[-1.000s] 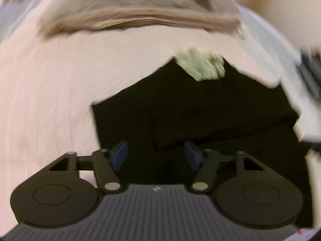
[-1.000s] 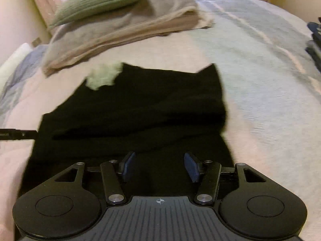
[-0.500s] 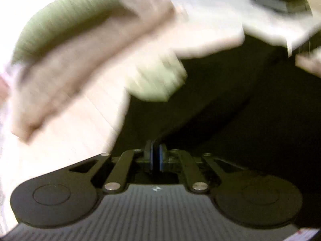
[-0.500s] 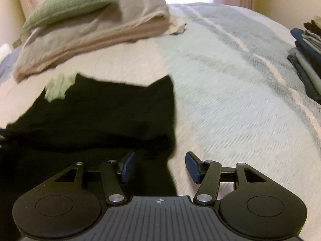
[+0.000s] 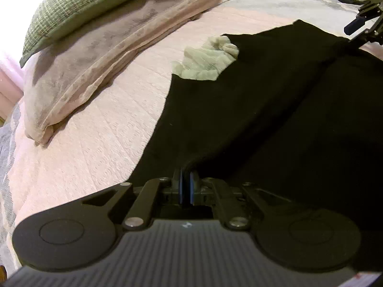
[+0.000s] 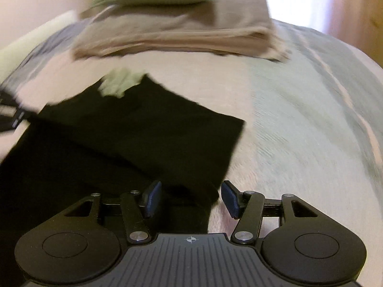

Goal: Fold large clothes

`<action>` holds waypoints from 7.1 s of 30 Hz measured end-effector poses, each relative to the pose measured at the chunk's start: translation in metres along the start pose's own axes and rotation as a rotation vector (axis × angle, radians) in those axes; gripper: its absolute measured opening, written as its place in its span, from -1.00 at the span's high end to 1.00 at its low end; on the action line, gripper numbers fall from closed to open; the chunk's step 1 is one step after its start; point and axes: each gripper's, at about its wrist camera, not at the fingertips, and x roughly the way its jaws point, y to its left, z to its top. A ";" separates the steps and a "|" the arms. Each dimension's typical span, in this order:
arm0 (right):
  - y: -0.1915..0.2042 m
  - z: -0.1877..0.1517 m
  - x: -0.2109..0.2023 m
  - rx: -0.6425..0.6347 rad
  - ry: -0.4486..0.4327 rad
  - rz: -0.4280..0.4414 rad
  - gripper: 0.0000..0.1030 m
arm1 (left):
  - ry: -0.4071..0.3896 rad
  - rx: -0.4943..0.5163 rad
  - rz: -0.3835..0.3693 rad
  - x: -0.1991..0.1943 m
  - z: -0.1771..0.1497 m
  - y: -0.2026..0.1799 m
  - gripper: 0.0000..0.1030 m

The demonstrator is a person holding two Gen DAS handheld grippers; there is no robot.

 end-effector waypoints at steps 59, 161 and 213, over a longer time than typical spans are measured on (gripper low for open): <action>-0.002 0.009 0.034 0.045 0.102 0.221 0.19 | 0.186 -0.157 -0.080 0.018 -0.010 -0.008 0.59; 0.123 -0.087 -0.194 0.125 0.313 0.107 -0.49 | 0.312 -0.643 -0.041 -0.232 -0.091 -0.135 -0.21; 0.224 -0.236 -0.204 -0.698 0.121 0.002 -0.49 | -0.002 0.473 -0.045 -0.236 -0.184 -0.261 0.85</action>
